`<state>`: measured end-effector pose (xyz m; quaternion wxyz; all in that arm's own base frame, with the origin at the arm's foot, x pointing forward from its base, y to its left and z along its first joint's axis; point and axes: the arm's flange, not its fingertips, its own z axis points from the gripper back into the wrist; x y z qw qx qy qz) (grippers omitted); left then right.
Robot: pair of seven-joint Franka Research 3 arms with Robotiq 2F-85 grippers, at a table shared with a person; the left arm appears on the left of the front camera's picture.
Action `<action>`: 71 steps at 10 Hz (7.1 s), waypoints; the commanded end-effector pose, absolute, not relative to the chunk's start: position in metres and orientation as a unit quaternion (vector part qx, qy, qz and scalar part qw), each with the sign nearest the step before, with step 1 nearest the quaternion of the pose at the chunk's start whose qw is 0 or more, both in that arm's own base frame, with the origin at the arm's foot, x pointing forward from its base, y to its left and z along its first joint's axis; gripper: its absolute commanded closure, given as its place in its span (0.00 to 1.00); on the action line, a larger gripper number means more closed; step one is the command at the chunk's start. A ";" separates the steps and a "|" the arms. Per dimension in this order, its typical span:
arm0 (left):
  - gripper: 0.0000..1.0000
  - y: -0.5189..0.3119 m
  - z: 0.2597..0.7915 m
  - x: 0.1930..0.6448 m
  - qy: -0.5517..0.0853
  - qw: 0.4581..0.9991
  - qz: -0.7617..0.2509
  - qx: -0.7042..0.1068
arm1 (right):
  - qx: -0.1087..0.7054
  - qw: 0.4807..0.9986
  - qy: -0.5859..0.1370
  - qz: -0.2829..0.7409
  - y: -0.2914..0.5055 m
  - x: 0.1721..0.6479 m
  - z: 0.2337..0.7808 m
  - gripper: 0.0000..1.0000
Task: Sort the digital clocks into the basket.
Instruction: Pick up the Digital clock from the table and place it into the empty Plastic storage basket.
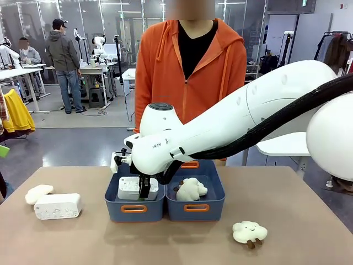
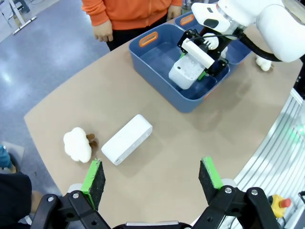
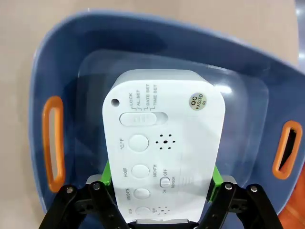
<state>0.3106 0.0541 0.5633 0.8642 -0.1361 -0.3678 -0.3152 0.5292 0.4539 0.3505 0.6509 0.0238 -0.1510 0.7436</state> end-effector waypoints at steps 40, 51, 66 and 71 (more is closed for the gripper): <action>0.00 0.031 0.535 0.318 -0.296 0.882 -0.362 -0.059 | 0.202 0.867 -0.310 0.334 -0.085 0.317 0.508 0.04; 0.00 0.066 0.557 0.289 -0.291 0.736 -0.607 0.069 | 0.202 0.867 -0.310 0.334 -0.085 0.317 0.508 0.04; 0.00 -0.047 0.373 0.492 -0.024 0.740 -0.672 0.036 | 0.202 0.867 -0.310 0.334 -0.085 0.317 0.508 0.04; 0.51 -0.025 0.326 0.511 -0.057 0.774 -0.630 0.001 | 0.202 0.867 -0.310 0.334 -0.085 0.317 0.508 0.04</action>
